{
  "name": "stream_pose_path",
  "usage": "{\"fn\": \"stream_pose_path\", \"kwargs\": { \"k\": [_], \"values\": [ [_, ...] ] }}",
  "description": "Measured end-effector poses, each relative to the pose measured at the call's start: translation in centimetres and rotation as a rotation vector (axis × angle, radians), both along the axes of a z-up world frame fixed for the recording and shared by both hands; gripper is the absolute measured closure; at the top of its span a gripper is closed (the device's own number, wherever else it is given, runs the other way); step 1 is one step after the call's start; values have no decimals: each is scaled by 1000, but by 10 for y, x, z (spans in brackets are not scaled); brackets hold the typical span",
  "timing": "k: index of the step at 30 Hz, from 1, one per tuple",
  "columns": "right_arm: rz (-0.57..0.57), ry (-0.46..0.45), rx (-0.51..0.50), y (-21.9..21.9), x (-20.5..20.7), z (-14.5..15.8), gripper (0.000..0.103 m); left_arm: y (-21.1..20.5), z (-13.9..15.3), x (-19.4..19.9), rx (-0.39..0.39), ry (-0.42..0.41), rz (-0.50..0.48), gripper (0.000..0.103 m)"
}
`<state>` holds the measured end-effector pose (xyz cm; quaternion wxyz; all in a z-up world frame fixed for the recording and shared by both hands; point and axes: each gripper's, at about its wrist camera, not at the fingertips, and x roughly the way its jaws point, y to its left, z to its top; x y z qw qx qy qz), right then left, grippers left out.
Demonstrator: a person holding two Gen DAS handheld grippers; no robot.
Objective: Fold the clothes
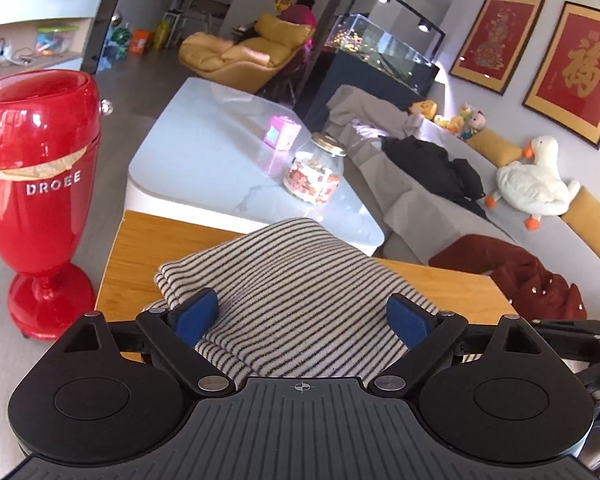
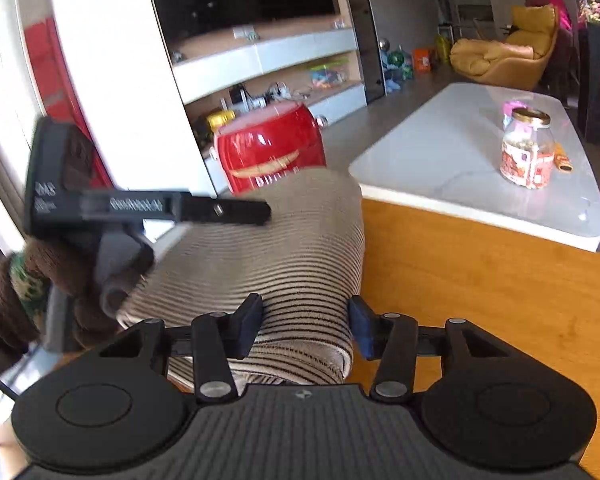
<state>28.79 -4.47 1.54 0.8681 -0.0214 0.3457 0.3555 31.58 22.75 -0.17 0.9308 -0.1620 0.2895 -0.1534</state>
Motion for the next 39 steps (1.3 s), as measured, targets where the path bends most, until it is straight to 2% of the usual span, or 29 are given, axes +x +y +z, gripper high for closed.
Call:
{"fn": "stream_pose_path", "kwargs": {
  "k": [4, 6, 10, 13, 17, 21, 23, 25, 28, 31, 35, 39],
  "values": [
    [-34, 21, 43, -6, -3, -10, 55, -14, 1, -3, 93, -25, -5, 8],
    [-39, -17, 8, -2, -8, -9, 52, -16, 4, -5, 104, -26, 0, 8],
    [-72, -66, -31, -2, -17, -5, 34, -20, 17, -24, 114, -35, 56, 11],
    [-112, -79, -16, -20, -29, -4, 17, -30, 29, -59, 121, -47, 110, 9],
    [-138, -70, -10, -44, -50, -12, 0, -57, 31, -116, 149, -18, 153, 5],
    [-180, -37, -18, -64, -67, -18, 0, -88, 12, -152, 180, 68, 215, 0],
    [-200, 14, -63, -71, -72, -24, 0, -102, 0, -162, 196, 130, 240, 0],
    [-204, -15, -132, -70, -80, -29, 0, -117, -12, -170, 221, 179, 259, 0],
    [-201, -47, -193, -67, -86, -34, 0, -141, -22, -184, 369, 165, 359, 0],
    [-207, -56, -207, -65, -84, -34, 0, -144, -24, -186, 395, 171, 409, 0],
    [-200, -64, -207, -61, -76, -34, 0, -134, -25, -178, 391, 199, 539, 0],
    [-190, -81, -196, -58, -74, -35, 0, -132, -24, -172, 396, 199, 567, 0]
  ]
}}
